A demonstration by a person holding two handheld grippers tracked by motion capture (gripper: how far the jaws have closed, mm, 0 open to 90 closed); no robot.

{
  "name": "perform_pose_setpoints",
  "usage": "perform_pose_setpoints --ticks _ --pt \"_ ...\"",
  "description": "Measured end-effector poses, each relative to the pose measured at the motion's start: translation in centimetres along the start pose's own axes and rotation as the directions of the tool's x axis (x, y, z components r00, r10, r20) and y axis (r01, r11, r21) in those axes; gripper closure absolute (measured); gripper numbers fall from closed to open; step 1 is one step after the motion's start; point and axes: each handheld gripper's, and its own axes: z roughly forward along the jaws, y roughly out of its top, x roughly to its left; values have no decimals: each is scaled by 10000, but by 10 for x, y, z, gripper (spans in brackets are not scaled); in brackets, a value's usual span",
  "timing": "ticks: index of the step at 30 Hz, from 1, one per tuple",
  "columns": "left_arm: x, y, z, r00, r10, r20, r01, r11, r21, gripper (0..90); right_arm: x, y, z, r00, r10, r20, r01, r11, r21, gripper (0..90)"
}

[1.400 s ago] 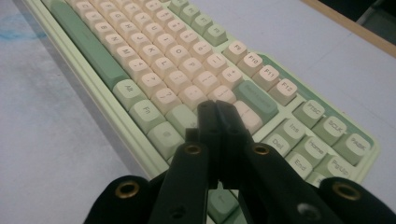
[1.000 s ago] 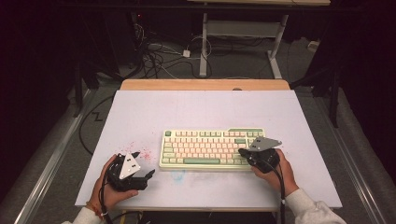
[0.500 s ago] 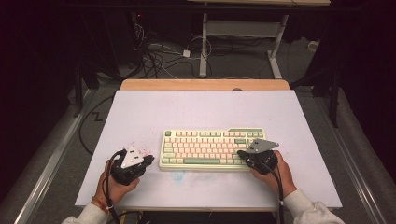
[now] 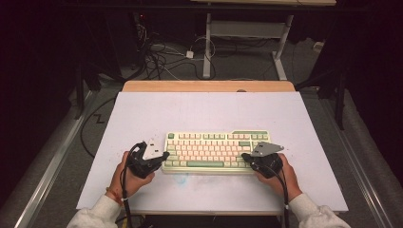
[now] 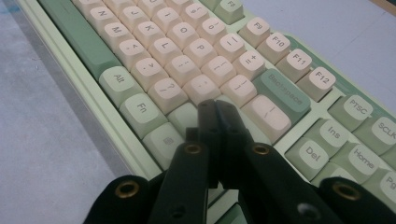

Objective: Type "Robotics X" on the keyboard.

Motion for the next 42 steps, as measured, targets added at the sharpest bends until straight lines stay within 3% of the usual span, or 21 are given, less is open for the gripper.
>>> perform_pose_setpoints --ticks 8,21,35,42 --pt "-3 21 15 9991 306 297 -311 9994 148 873 1 0 0 10000 7 42 -7 10000 13 900" --pt "-8 36 33 9958 656 635 -691 9961 546 873 1 0 0 10000 -55 62 55 10000 -7 900" --pt "-12 54 53 9923 767 974 -841 9937 739 873 2 0 0 9999 -72 105 72 10000 10 900" --pt "-11 64 64 9929 755 924 -834 9929 846 872 2 0 0 9999 -56 126 56 10000 14 900"
